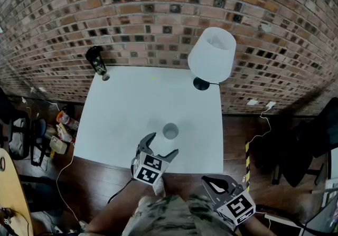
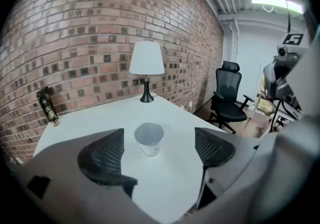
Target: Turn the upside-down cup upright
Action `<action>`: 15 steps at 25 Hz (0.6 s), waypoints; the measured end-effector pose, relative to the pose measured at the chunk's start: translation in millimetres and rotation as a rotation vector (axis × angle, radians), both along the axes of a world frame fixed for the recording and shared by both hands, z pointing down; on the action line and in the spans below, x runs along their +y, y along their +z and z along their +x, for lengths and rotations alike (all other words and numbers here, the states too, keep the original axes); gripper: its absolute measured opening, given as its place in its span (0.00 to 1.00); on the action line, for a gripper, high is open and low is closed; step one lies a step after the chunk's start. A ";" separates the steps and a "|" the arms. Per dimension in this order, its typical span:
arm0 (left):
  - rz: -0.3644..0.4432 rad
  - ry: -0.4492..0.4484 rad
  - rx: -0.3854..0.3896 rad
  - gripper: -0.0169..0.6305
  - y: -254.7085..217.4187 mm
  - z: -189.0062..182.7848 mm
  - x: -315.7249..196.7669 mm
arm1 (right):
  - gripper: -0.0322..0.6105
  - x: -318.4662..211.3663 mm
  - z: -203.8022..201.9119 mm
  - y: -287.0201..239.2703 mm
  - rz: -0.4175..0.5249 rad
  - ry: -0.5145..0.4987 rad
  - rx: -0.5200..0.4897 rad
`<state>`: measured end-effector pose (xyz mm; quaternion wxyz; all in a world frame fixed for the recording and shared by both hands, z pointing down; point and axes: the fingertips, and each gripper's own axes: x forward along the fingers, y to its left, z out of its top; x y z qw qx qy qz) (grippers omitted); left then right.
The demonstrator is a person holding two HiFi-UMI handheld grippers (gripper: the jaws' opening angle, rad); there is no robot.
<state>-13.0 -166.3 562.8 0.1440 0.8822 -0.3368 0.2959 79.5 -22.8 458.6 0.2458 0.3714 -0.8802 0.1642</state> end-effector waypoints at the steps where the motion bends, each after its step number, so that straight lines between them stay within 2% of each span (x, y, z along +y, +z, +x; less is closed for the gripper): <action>1: -0.001 0.012 -0.019 0.71 7.2 1.3 -16.2 | 0.05 -9.7 -4.5 -1.6 0.001 0.010 -0.002; 5: -0.025 0.040 -0.090 0.71 39.7 5.6 -60.7 | 0.05 -32.8 -9.4 2.8 -0.009 0.035 0.006; 13: -0.102 0.039 -0.135 0.71 79.4 24.0 -76.9 | 0.05 -52.3 21.6 20.4 -0.073 0.026 0.083; 15: -0.106 0.025 -0.137 0.67 83.6 24.9 -79.2 | 0.05 -56.5 31.1 27.2 -0.104 0.027 0.095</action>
